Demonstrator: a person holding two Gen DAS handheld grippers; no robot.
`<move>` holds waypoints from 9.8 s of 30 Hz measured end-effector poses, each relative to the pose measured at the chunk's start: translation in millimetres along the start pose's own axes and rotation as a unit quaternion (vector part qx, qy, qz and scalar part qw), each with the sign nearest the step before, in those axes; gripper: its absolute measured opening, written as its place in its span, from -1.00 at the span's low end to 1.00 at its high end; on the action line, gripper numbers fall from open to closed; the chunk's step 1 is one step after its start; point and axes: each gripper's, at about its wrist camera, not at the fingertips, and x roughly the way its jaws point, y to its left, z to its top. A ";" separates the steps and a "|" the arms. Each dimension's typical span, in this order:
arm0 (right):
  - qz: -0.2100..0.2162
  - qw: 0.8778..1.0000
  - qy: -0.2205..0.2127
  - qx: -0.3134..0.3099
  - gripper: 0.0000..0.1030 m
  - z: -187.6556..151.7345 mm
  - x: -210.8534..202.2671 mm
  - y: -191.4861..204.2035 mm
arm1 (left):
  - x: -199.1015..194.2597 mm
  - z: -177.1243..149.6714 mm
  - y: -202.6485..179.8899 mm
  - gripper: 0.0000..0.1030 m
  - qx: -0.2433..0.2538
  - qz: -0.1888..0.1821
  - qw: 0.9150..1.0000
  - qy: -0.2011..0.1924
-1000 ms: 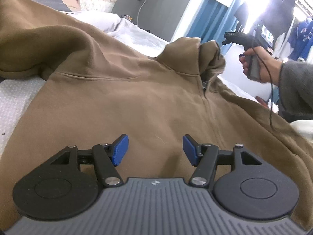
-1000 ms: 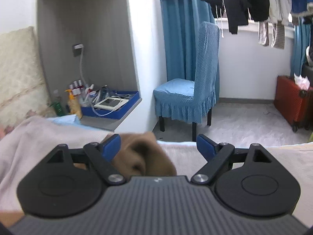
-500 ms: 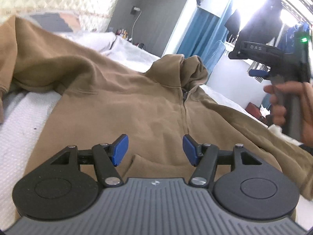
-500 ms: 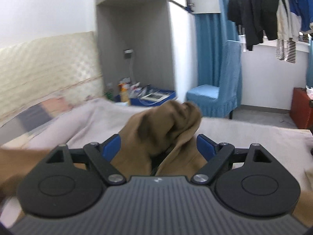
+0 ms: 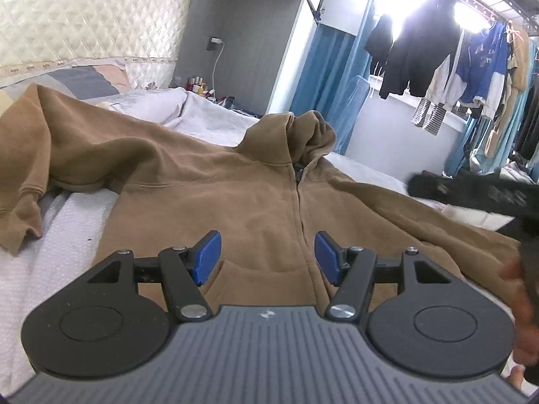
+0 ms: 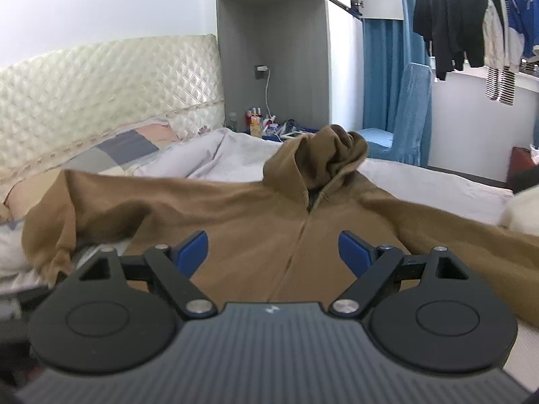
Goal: Fold large clothes
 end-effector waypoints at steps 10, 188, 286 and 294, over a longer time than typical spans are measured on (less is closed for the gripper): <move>-0.011 0.999 0.002 0.050 0.67 -39.4 -61.9 -19.4 | -40.2 -8.0 -27.2 0.29 0.010 -0.030 0.999 0.001; 0.053 0.996 0.056 0.033 0.48 -23.2 109.5 -17.0 | 66.9 30.0 96.7 0.24 -0.082 0.063 0.994 0.021; 0.049 0.985 0.120 0.113 0.09 -54.7 78.4 -25.5 | 101.8 42.2 179.9 -0.65 0.044 0.444 0.895 0.006; 0.051 0.981 0.116 0.149 0.09 -52.3 73.8 -41.2 | 38.6 121.9 144.3 -0.73 0.001 0.356 0.934 -0.042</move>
